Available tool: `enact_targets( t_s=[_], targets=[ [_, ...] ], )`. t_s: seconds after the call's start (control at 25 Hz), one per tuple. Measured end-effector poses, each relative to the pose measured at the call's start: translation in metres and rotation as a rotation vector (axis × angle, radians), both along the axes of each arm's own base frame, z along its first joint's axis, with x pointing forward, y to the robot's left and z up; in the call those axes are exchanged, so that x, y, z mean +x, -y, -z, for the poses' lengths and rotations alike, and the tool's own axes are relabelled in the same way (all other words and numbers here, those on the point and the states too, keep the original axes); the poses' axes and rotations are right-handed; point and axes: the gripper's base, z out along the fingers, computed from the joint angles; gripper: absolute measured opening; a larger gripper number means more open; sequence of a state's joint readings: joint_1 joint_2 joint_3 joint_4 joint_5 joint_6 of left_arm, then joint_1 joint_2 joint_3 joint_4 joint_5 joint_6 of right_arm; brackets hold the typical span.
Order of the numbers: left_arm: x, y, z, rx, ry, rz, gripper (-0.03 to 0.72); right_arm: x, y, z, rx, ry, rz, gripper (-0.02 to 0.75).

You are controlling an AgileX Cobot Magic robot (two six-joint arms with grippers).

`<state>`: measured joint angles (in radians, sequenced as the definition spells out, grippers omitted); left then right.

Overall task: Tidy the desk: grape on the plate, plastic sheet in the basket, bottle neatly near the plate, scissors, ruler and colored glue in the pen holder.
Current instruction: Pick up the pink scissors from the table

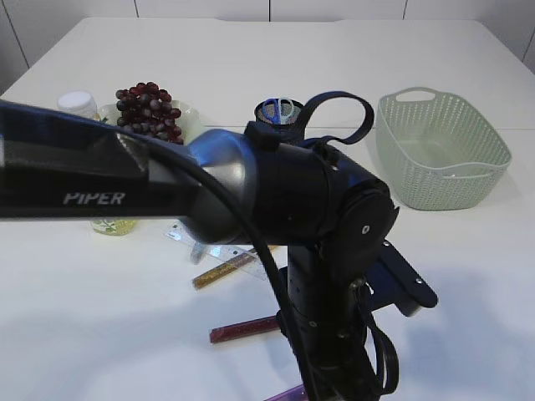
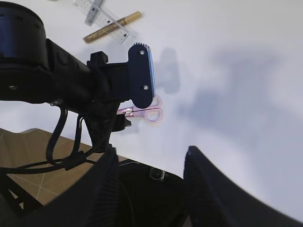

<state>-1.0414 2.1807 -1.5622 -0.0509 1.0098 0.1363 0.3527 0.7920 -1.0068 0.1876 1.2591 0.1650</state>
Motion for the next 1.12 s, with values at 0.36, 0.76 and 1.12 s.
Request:
enact_targets(
  t_s=[0.36,0.76,1.12],
  targets=[
    [-0.001,0.002,0.013,0.006,-0.026,-0.013,0.382,0.001,0.002,0.0,-0.027,0.013,-0.006,0.364],
    [0.001,0.005,0.021,-0.008,-0.014,-0.016,0.382,0.001,0.003,0.0,-0.037,0.017,-0.004,0.364],
    [0.002,0.004,0.027,0.007,-0.01,-0.019,0.381,0.001,0.003,0.0,-0.037,0.017,-0.004,0.364]
  ],
)
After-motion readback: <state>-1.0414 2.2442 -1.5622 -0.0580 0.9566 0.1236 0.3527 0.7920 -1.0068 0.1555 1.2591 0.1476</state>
